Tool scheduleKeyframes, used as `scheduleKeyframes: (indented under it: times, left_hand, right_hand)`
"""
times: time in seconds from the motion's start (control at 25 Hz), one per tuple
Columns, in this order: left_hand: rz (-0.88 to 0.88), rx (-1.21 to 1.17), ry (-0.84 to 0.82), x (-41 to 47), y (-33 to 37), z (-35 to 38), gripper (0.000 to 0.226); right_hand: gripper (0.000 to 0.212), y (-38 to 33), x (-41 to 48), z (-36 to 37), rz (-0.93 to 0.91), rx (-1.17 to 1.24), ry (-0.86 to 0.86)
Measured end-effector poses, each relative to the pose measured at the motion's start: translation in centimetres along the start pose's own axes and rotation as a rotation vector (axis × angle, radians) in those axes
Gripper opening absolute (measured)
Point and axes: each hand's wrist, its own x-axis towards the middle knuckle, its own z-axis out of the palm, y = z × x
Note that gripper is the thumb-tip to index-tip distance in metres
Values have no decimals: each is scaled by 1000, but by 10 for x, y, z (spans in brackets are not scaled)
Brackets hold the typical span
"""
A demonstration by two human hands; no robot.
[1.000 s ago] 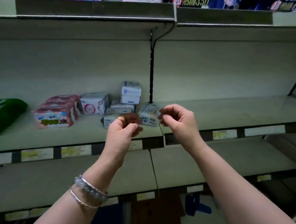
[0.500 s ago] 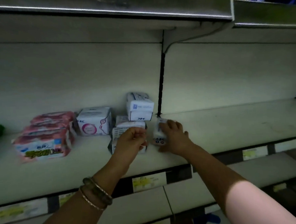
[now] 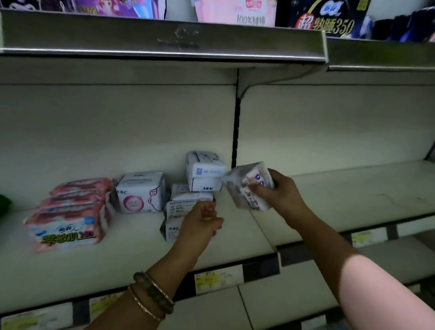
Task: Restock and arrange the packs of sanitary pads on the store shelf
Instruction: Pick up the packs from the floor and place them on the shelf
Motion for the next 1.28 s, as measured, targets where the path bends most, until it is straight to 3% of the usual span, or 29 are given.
scheduleKeyframes:
  times: [0.12, 0.2, 0.32, 0.44, 0.6, 0.72, 0.8, 0.92, 1.08, 1.16, 1.28]
  left_hand:
    - [53, 32, -3, -25, 7, 13, 68]
    - [131, -19, -62, -49, 14, 22, 83]
    - [236, -121, -134, -90, 22, 44, 59]
    - [241, -318, -161, -134, 22, 73, 60]
    - [139, -541, -20, -192, 15, 104, 58]
    - [130, -674, 101, -232, 12, 120, 44]
    - [142, -682, 122, -251, 11, 126, 46]
    - [109, -568, 82, -271, 5, 131, 58]
    - [89, -350, 152, -288, -1, 106, 82]
    - [147, -338, 224, -292, 1, 78, 85]
    - [202, -243, 185, -305, 7, 48, 75]
  right_hand:
    - [9, -32, -27, -18, 69, 359, -90]
    - [23, -44, -44, -33, 105, 541, -172]
    - [52, -53, -73, -61, 141, 639, -318]
    - [63, -46, -107, -92, 180, 652, -426]
    - [60, -34, -159, -120, 193, 700, -476]
    - [88, -24, -196, -127, 248, 851, -447]
    - [87, -22, -216, -124, 228, 823, -451]
    - [62, -31, -234, -117, 162, 765, -437]
    - [81, -45, -241, -117, 129, 738, -306]
    - [76, -52, -243, -114, 112, 602, -372]
    - [59, -67, -257, -95, 79, 333, -621]
